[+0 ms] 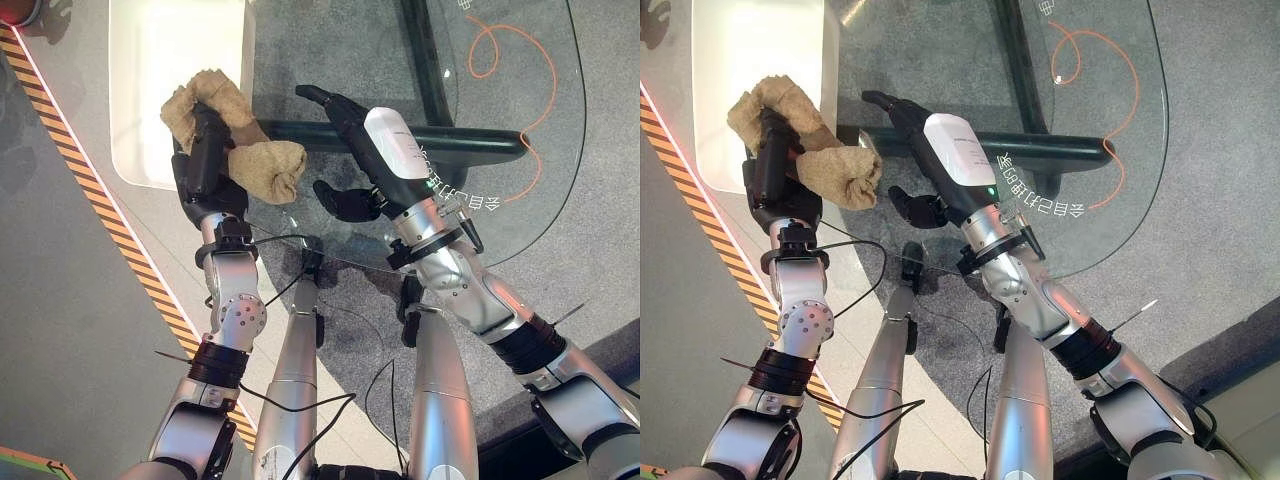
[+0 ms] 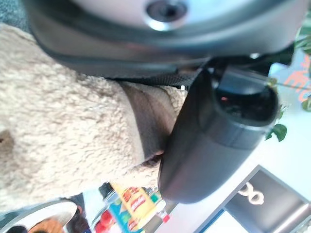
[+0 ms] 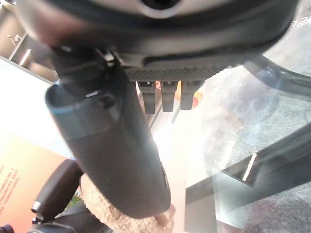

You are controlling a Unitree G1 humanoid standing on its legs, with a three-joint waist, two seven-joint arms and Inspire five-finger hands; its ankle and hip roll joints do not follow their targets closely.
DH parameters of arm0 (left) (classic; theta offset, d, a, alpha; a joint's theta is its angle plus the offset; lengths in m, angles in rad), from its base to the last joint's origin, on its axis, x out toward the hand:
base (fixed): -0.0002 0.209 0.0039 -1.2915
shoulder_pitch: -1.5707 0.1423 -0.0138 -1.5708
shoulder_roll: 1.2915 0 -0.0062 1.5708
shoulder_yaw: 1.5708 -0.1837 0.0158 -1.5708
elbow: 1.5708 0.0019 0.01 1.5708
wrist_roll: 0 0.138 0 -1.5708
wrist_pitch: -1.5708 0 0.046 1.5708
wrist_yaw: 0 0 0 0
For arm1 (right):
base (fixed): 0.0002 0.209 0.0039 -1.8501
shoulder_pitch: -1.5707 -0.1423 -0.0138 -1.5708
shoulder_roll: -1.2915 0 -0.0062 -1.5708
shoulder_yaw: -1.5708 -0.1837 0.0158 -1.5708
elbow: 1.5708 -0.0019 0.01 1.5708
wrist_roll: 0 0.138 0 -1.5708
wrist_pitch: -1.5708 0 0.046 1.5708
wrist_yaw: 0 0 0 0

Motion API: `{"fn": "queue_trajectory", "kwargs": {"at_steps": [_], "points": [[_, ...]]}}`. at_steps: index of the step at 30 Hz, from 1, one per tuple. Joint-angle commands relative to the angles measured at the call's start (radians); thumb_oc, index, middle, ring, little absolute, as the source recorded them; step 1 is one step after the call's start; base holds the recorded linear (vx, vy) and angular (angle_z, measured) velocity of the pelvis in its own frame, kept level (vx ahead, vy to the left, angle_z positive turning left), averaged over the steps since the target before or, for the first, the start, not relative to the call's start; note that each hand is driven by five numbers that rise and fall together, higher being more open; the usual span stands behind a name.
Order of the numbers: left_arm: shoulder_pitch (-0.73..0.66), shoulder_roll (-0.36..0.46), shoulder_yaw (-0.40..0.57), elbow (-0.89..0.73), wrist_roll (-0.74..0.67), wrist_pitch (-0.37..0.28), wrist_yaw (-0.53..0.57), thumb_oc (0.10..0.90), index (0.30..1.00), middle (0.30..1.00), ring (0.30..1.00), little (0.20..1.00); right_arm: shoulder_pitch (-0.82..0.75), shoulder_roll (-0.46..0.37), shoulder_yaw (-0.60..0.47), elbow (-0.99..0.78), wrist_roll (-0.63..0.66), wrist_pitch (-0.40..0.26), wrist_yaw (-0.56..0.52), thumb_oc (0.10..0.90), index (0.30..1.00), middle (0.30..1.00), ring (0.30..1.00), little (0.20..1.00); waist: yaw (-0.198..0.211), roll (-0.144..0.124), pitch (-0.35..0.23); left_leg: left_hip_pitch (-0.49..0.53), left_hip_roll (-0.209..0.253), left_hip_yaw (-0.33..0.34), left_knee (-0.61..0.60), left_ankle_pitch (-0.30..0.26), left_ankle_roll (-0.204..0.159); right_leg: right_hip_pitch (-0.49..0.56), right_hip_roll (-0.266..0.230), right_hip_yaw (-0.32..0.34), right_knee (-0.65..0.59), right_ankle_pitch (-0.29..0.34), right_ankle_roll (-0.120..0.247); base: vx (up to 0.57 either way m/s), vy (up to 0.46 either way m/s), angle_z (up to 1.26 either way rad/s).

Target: Wipe the table with a cloth and put it in the basket.

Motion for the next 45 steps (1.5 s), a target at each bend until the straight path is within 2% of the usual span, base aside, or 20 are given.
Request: {"fn": "queue_trajectory", "kwargs": {"at_steps": [1, 6, 9, 13, 22, 27, 30, 37, 41, 43, 45], "points": [[-0.142, 0.043, 0.077, -0.107, 0.137, -0.123, 0.000, 0.100, 0.300, 0.300, 0.300, 0.200, -0.158, 0.064, -0.013, -0.103, -0.016, -0.071, -0.038, 0.800, 0.900, 0.900, 0.900, 0.900, 0.014, -0.052, -0.023, 0.050, -0.126, 0.127, 0.076, -0.150, 0.120, 0.067, 0.058, -0.054, -0.297, 0.177, 0.018, 0.00, 0.000, 0.00], [-0.151, 0.053, 0.091, -0.096, 0.189, -0.144, 0.057, 0.100, 0.300, 0.300, 0.300, 0.200, -0.163, 0.064, -0.012, -0.097, -0.018, -0.065, -0.033, 0.800, 0.900, 0.900, 0.900, 0.900, 0.015, -0.055, -0.023, 0.056, -0.125, 0.126, 0.070, -0.148, 0.117, 0.073, 0.059, -0.055, -0.302, 0.177, 0.019, 0.00, 0.000, 0.00], [-0.166, 0.054, 0.095, -0.073, 0.208, -0.154, 0.066, 0.100, 0.300, 0.300, 0.300, 0.200, -0.166, 0.063, -0.003, -0.073, -0.023, -0.033, -0.064, 0.800, 0.900, 0.900, 0.900, 0.900, 0.013, -0.055, -0.023, 0.060, -0.124, 0.127, 0.068, -0.148, 0.115, 0.076, 0.058, -0.054, -0.301, 0.175, 0.017, 0.00, 0.000, 0.00], [-0.181, 0.060, 0.096, -0.053, 0.222, -0.160, 0.071, 0.100, 0.300, 0.300, 0.300, 0.200, -0.160, 0.051, -0.009, -0.021, -0.011, -0.006, -0.144, 0.800, 0.900, 0.900, 0.900, 0.900, 0.008, -0.051, -0.023, 0.062, -0.122, 0.129, 0.071, -0.150, 0.114, 0.075, 0.055, -0.051, -0.299, 0.173, 0.016, 0.00, 0.000, 0.00], [-0.163, 0.082, 0.118, -0.032, 0.256, -0.185, 0.066, 0.100, 0.300, 0.300, 0.300, 0.200, -0.037, 0.007, -0.163, 0.126, -0.018, 0.035, -0.447, 0.800, 0.900, 0.900, 0.900, 0.900, -0.026, -0.049, -0.023, 0.056, -0.113, 0.143, 0.080, -0.165, 0.118, 0.062, 0.057, -0.028, -0.296, 0.176, 0.021, 0.00, 0.023, 0.00], [-0.144, 0.097, 0.131, -0.013, 0.244, -0.176, 0.042, 0.100, 0.300, 0.300, 0.300, 0.200, 0.034, -0.013, -0.258, 0.210, 0.022, 0.025, -0.564, 0.800, 0.900, 0.900, 0.900, 0.900, -0.041, -0.052, -0.023, 0.063, -0.108, 0.147, 0.081, -0.172, 0.121, 0.062, 0.060, -0.021, -0.295, 0.180, 0.026, 0.00, 0.000, 0.00], [-0.132, 0.114, 0.139, 0.002, 0.248, -0.190, 0.035, 0.100, 0.300, 0.300, 0.300, 0.200, 0.071, -0.028, -0.306, 0.298, 0.113, 0.017, -0.655, 0.800, 0.900, 0.900, 0.900, 0.900, -0.047, -0.053, -0.023, 0.066, -0.104, 0.147, 0.079, -0.179, 0.122, 0.064, 0.064, -0.014, -0.298, 0.180, 0.026, 0.00, 0.000, 0.00], [-0.157, 0.160, 0.152, 0.068, 0.244, -0.195, 0.045, 0.100, 0.300, 0.300, 0.300, 0.200, 0.090, -0.048, -0.387, 0.584, 0.286, -0.075, -0.795, 0.800, 0.900, 0.900, 0.900, 0.900, -0.048, -0.050, -0.023, 0.069, -0.096, 0.149, 0.077, -0.186, 0.121, 0.071, 0.069, -0.010, -0.303, 0.179, 0.023, 0.00, 0.000, 0.00], [-0.194, 0.191, 0.155, 0.118, 0.236, -0.203, 0.063, 0.100, 0.300, 0.300, 0.300, 0.200, 0.080, -0.057, -0.399, 0.713, 0.386, -0.096, -0.814, 0.800, 0.900, 0.900, 0.900, 0.900, -0.050, -0.049, -0.023, 0.071, -0.092, 0.150, 0.074, -0.187, 0.119, 0.074, 0.072, -0.008, -0.308, 0.181, 0.020, 0.00, 0.009, -0.05], [-0.230, 0.217, 0.152, 0.150, 0.256, -0.204, 0.106, 0.100, 0.300, 0.300, 0.300, 0.200, 0.070, -0.060, -0.399, 0.800, 0.429, -0.088, -0.812, 0.800, 0.900, 0.900, 0.900, 0.900, -0.051, -0.048, -0.023, 0.070, -0.088, 0.154, 0.075, -0.188, 0.118, 0.075, 0.072, -0.008, -0.309, 0.180, 0.018, 0.00, 0.021, -0.08], [-0.258, 0.233, 0.148, 0.174, 0.287, -0.202, 0.142, 0.100, 0.300, 0.300, 0.300, 0.200, 0.065, -0.059, -0.402, 0.883, 0.463, -0.115, -0.793, 0.800, 0.900, 0.900, 0.900, 0.900, -0.050, -0.047, -0.023, 0.068, -0.086, 0.155, 0.075, -0.190, 0.118, 0.074, 0.072, -0.009, -0.310, 0.180, 0.016, 0.00, 0.007, -0.05]]}}
